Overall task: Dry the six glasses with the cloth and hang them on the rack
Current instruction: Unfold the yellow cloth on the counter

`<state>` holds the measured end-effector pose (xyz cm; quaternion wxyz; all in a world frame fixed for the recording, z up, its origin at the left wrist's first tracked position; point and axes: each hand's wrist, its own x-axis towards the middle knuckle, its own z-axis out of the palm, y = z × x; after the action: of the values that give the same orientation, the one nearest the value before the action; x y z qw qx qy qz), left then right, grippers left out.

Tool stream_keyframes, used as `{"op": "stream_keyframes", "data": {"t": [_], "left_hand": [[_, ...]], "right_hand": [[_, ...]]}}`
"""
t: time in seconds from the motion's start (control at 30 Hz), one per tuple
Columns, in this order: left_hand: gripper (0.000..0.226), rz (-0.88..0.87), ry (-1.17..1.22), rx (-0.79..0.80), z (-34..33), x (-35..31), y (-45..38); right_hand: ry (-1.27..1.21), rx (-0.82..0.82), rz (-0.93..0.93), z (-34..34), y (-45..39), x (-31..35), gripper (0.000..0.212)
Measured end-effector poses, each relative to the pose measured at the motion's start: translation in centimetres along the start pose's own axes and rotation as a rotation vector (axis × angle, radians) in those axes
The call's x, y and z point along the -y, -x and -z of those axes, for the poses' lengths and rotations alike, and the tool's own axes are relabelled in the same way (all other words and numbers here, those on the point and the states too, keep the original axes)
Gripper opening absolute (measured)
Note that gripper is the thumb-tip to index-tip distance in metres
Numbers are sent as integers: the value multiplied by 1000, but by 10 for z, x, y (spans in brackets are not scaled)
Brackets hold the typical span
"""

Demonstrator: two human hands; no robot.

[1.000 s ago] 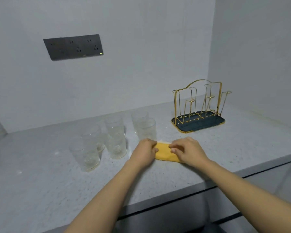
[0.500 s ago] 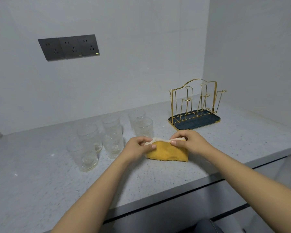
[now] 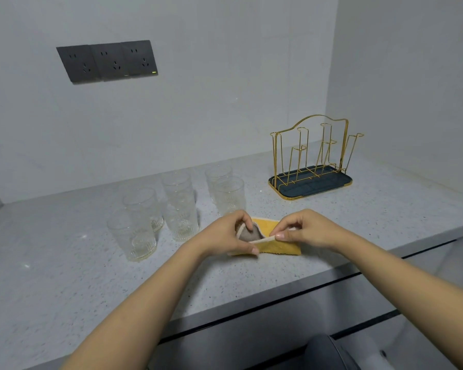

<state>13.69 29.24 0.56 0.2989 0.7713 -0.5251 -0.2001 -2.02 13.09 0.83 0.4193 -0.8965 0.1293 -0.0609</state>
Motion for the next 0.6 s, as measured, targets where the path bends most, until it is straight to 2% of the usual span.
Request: {"op": "stream_keyframes", "data": {"t": [0.1, 0.13, 0.2, 0.23, 0.3, 0.47, 0.6], "left_hand": [[68, 13, 14, 28, 1, 1, -1], [66, 4, -5, 50, 1, 0, -1], [24, -10, -53, 56, 0, 0, -3], [17, 0, -49, 32, 0, 0, -5], [32, 39, 6, -24, -1, 5, -7], [30, 48, 247, -189, 1, 7, -7], [34, 63, 287, -338, 7, -8, -13]], "right_hand": [[-2, -120, -9, -3, -4, -3, 12], [-13, -177, -16, -4, -6, -4, 13], [-42, -269, -23, -7, -10, -4, 16], [-55, -290, -24, -8, -11, -3, 17], [-108, -269, -47, -7, -11, -3, 22], [-248, -116, -194, 0, -11, 0, 45], [-448, -146, -150, 6, -15, 20, 42]]}}
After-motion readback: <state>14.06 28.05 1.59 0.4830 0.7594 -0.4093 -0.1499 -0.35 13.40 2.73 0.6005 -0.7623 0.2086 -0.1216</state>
